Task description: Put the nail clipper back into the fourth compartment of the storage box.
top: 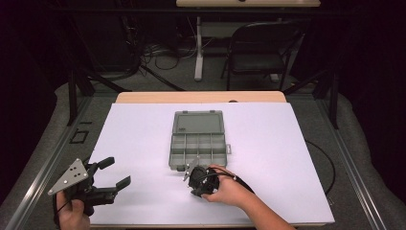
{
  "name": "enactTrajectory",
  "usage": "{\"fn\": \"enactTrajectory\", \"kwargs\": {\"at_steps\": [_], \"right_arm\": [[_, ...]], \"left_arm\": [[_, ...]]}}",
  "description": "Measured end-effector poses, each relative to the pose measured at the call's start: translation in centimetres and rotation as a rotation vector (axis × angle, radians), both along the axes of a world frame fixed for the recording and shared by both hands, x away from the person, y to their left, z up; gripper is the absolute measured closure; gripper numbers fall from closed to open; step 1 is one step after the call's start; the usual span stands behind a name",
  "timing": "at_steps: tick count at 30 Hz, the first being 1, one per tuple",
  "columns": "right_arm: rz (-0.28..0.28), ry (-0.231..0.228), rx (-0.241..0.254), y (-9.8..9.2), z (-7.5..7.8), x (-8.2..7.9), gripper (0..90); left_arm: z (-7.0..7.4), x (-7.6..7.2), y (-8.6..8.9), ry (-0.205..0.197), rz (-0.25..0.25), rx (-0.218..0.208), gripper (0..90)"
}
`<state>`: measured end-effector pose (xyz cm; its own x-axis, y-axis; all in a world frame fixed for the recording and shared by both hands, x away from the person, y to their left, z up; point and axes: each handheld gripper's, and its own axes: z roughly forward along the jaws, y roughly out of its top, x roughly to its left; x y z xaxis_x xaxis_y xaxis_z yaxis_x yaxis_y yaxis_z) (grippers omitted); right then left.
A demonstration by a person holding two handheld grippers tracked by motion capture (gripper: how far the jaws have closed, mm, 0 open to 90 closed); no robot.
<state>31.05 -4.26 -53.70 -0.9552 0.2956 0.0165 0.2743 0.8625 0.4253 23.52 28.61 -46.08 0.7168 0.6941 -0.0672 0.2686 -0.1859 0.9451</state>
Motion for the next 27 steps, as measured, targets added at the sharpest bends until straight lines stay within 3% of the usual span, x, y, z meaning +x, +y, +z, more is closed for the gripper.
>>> {"fn": "enactTrajectory", "kwargs": {"at_steps": [27], "right_arm": [[-0.012,0.008,-0.035,0.33,0.67,0.02,79.8]], "left_arm": [[0.12,-0.07,0.16,-0.004,0.007,-0.005,13.5]]}}
